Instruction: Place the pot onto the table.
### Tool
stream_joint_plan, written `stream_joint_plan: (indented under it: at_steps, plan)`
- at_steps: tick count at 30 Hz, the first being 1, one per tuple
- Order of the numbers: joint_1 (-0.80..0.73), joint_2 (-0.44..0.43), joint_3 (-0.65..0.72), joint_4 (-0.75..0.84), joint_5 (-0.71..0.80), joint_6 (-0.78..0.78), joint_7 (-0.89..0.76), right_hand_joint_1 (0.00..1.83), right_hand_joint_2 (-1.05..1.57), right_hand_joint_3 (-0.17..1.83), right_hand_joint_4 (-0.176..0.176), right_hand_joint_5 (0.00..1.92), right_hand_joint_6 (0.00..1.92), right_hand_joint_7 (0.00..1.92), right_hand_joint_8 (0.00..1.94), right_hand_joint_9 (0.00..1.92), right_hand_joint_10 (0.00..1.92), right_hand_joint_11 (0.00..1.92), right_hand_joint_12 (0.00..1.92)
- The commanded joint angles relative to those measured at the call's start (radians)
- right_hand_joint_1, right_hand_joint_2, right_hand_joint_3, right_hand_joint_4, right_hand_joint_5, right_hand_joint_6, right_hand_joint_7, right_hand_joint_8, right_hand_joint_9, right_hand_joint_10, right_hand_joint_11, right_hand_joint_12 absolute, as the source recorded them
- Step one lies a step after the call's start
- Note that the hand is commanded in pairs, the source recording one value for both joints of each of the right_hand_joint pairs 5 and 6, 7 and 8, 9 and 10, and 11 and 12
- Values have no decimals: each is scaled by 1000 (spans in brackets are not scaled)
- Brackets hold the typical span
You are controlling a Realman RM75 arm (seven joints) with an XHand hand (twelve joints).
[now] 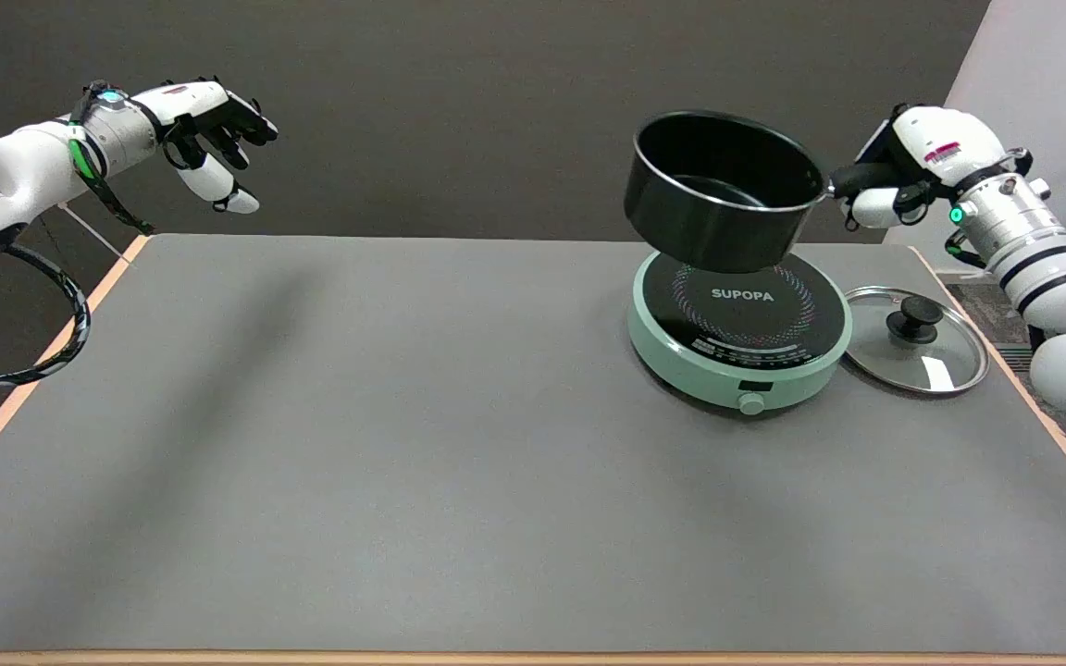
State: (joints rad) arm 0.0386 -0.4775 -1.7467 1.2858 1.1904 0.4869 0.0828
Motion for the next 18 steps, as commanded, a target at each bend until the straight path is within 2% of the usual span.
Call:
stream_joint_plan:
  at_steps: [1,13,18]
  plan:
    - [-70,-1,88,226,17,13,3,968,1125,613,-100,1536,1536,1536,1536,1536,1536,1536,1536]
    - [-69,-7,-16,259,314,16,3,960,1144,617,-100,1541,1541,1541,1541,1541,1541,1541,1541]
    - [-69,-38,-33,252,371,17,4,961,1145,616,-100,1542,1542,1542,1542,1542,1542,1542,1542]
